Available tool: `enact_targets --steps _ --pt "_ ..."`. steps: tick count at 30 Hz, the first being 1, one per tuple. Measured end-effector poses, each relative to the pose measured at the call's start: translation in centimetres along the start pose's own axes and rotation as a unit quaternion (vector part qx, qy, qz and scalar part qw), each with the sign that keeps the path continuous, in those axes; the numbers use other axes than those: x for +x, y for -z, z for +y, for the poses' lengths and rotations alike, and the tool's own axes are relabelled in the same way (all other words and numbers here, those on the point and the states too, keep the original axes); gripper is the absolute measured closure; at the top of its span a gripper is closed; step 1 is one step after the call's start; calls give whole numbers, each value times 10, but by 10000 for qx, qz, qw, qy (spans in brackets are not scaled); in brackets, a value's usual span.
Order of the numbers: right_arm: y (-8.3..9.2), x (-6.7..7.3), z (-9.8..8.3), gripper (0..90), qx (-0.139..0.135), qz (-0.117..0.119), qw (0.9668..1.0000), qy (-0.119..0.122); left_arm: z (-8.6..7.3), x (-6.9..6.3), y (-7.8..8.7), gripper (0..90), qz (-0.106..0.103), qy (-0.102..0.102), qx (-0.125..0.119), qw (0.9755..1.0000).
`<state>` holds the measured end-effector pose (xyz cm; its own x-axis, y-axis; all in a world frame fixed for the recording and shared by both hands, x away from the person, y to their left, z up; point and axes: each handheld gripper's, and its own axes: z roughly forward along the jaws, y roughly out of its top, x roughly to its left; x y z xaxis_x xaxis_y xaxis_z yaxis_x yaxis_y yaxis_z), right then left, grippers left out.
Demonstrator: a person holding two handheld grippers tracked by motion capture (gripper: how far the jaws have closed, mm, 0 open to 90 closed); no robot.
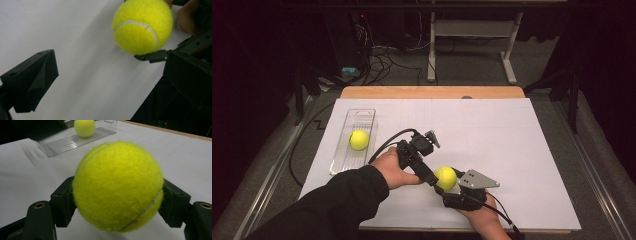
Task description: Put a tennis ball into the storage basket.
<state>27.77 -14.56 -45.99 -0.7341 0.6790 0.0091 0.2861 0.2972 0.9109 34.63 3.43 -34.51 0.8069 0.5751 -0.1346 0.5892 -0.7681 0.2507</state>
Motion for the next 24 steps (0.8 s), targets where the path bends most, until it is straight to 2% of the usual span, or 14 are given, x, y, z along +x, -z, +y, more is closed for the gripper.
enact_targets --steps 9,11,12,15,24 --pt "0 8 5 276 -118 89 9999 79 10 -5 -15 5 -226 -18 68 9997" --pt "-1 11 5 276 -118 92 9999 6 11 -7 -19 8 -287 -41 117 9995" --pt "-1 11 5 276 -110 101 9999 83 12 -7 -21 13 -310 -49 131 9994" --pt "-3 12 5 275 -135 177 9997 100 14 -9 -24 46 -392 -81 184 9990" --pt "-4 14 6 275 -151 150 9997 105 15 -12 -34 198 -639 -154 278 9975"
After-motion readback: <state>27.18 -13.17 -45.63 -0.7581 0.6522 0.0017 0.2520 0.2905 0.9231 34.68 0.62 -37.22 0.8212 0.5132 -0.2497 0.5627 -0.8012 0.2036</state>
